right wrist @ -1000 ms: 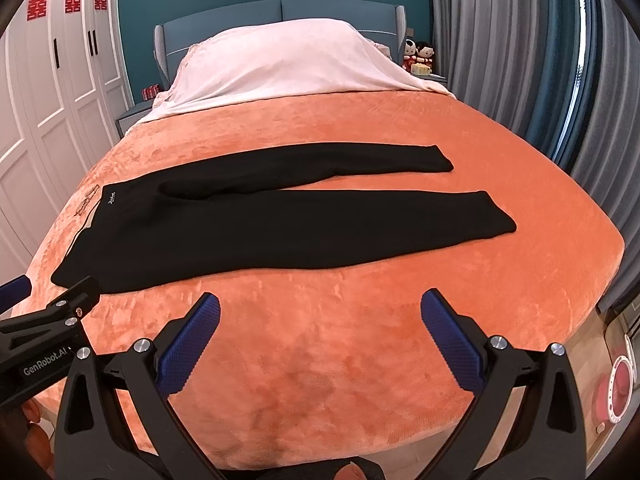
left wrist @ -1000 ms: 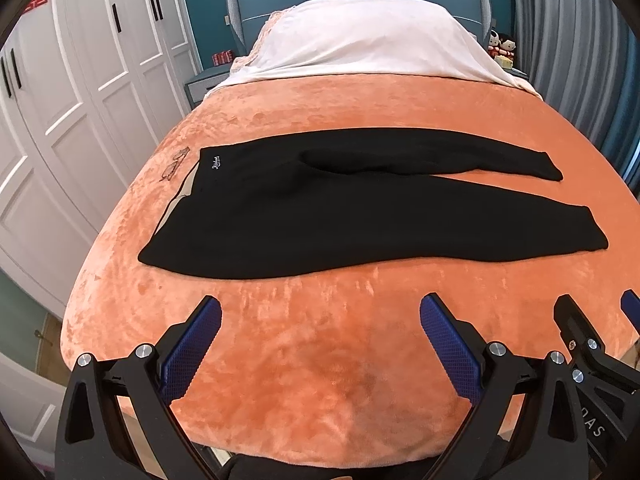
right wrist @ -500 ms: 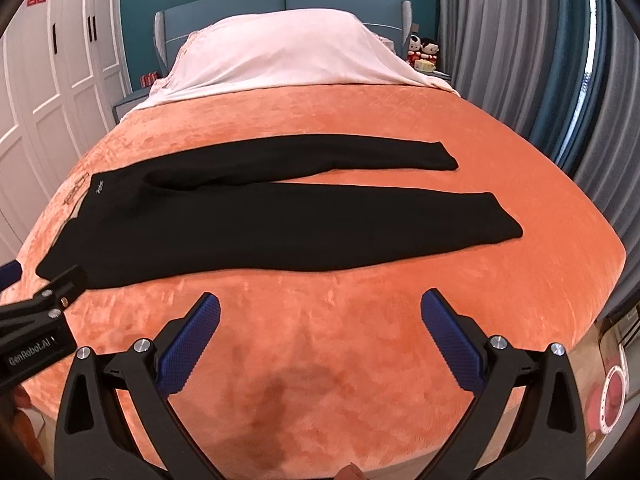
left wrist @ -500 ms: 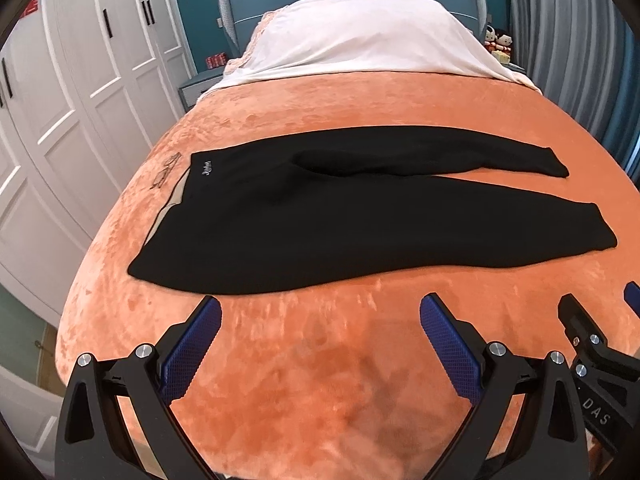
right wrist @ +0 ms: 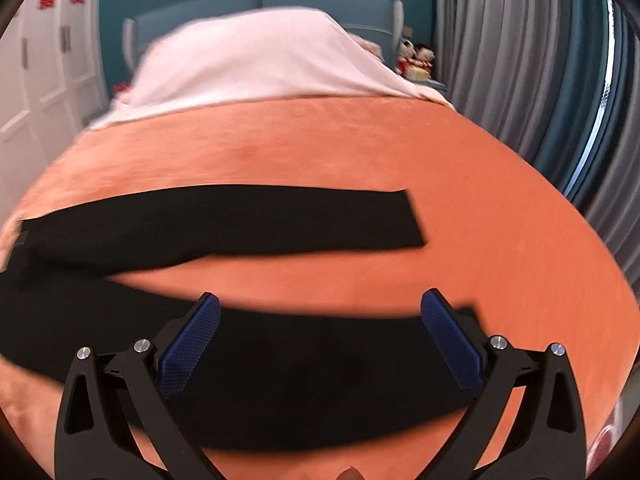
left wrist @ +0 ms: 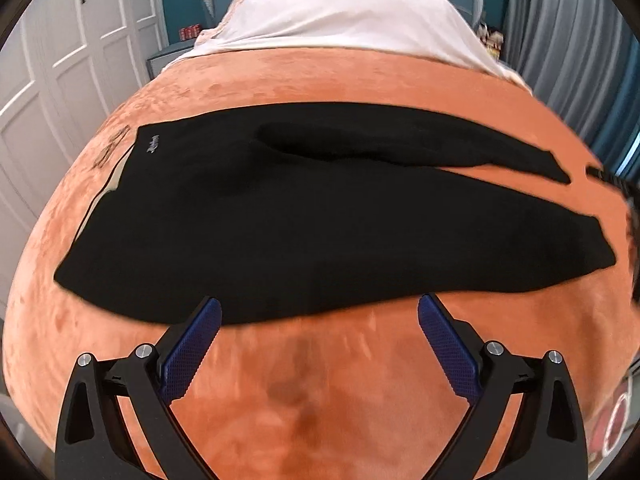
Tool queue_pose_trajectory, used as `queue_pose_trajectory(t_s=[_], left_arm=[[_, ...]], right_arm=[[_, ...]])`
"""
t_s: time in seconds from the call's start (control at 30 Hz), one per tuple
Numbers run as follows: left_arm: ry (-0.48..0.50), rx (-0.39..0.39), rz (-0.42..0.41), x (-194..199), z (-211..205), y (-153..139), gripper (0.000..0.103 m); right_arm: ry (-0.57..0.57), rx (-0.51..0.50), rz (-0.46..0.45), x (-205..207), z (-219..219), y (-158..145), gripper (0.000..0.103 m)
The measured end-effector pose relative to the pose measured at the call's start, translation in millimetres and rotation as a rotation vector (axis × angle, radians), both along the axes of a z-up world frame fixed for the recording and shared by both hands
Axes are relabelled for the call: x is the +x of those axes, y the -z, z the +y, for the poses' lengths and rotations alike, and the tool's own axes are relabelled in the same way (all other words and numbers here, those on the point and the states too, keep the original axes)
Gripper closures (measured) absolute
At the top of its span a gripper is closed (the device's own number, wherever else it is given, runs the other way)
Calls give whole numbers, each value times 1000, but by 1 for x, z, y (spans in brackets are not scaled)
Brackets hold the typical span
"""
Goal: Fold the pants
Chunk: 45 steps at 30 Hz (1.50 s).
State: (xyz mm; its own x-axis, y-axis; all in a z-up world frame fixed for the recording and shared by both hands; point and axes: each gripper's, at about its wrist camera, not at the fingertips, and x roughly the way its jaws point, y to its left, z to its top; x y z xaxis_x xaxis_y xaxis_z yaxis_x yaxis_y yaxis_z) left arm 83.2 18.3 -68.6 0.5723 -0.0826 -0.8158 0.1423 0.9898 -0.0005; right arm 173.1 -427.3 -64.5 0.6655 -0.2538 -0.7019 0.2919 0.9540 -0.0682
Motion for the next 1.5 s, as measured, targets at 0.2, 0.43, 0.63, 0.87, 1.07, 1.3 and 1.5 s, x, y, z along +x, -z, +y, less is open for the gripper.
queue_pose_trajectory(t_s=[0.2, 0.43, 0.63, 0.87, 1.07, 1.3, 1.5], left_arm=[[41, 50, -17, 37, -20, 11, 7], [-11, 0, -88, 81, -1, -5, 6], [-185, 47, -114, 177, 96, -28, 5], [-433, 251, -51, 321, 219, 1, 5], [-462, 128, 144, 380, 253, 58, 49], [-397, 40, 64, 355, 259, 39, 81], [-303, -161, -114, 284, 267, -44, 81]], right_arm=[[105, 125, 28, 92, -88, 29, 5], [170, 144, 163, 168, -129, 80, 5], [99, 190, 163, 184, -128, 92, 40], [31, 159, 185, 191, -109, 82, 83], [61, 149, 171, 183, -100, 81, 87], [62, 151, 117, 167, -87, 51, 91], [10, 149, -10, 130, -69, -10, 91]])
